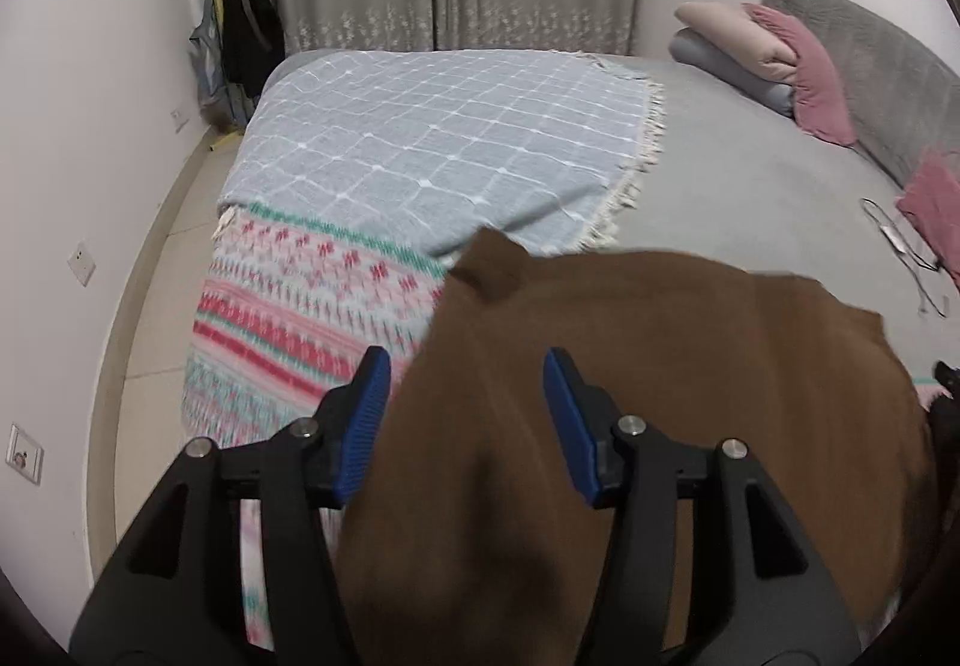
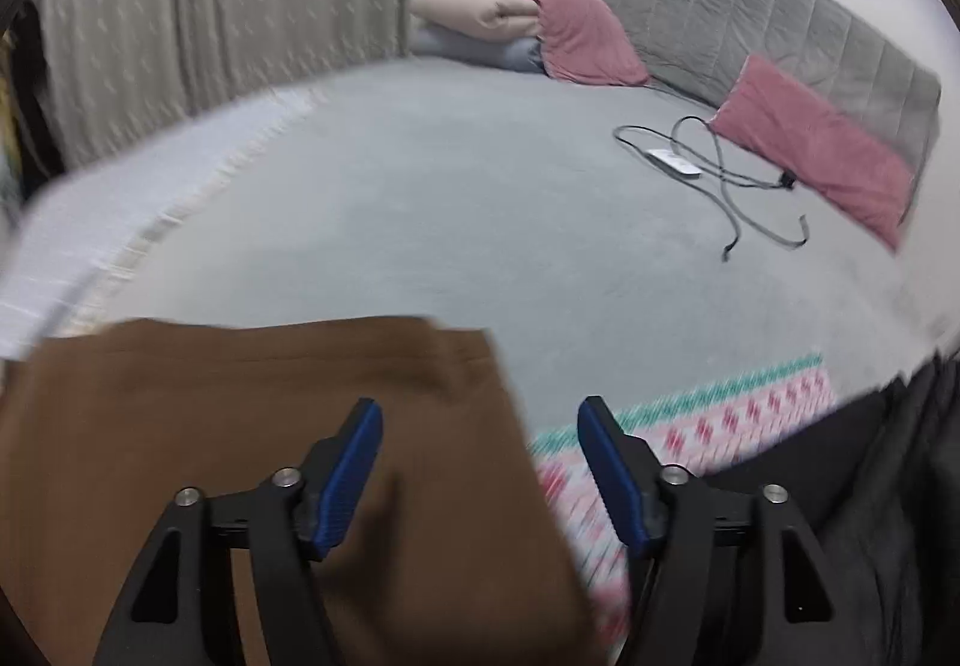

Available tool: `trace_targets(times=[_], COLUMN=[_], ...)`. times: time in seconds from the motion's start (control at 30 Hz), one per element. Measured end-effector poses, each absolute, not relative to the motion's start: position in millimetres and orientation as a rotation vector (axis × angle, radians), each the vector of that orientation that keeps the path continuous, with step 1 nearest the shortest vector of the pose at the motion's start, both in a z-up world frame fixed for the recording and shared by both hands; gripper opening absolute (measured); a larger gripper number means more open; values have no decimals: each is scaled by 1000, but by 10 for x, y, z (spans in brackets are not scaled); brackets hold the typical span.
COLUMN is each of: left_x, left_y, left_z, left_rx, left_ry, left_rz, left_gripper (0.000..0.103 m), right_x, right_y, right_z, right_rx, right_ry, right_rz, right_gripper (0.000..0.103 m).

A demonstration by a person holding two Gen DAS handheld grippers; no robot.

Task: Fold large clothes
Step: 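Move both open grippers to the folded edge of the brown coat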

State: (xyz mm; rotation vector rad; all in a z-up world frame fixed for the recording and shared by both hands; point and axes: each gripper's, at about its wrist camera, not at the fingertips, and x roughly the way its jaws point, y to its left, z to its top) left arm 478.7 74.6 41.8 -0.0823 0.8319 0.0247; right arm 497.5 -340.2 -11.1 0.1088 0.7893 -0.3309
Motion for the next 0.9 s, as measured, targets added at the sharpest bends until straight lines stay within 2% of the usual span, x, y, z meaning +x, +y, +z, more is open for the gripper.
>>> trace_targets(times=[0.17, 0.27, 0.4, 0.5, 0.63, 0.7, 0.8, 0.9], left_x=[3877, 3704, 3839, 3970, 3992, 3970, 3962, 3988], left_y=[450, 226, 226, 498, 528, 494, 502, 595], left_z=[544, 401, -76, -410, -403, -433, -500, -401], left_rx=[-80, -38, 54, -21, -26, 14, 31, -24], left_ry=[835, 877, 967, 1017, 1002, 986, 989, 1017], left_rz=[-97, -127, 1, 53, 51, 60, 59, 48], left_gripper=[60, 64, 64, 65, 65, 65, 66, 65], right_x=[4141, 3747, 3537, 3464, 3473, 3537, 3599, 3701], right_y=[-2672, -2242, -1940, -2007, -2179, -2229, -2246, -2440], right_z=[-40, -208, -500, -644, -750, -803, -870, -949], right_rx=[12, -23, -50, -63, 11, 21, -29, 36], right_ry=[778, 794, 858, 855, 841, 836, 817, 821], right_rz=[-195, -128, -102, -102, -72, -67, -116, -147], right_gripper=[75, 76, 76, 76, 83, 83, 92, 92])
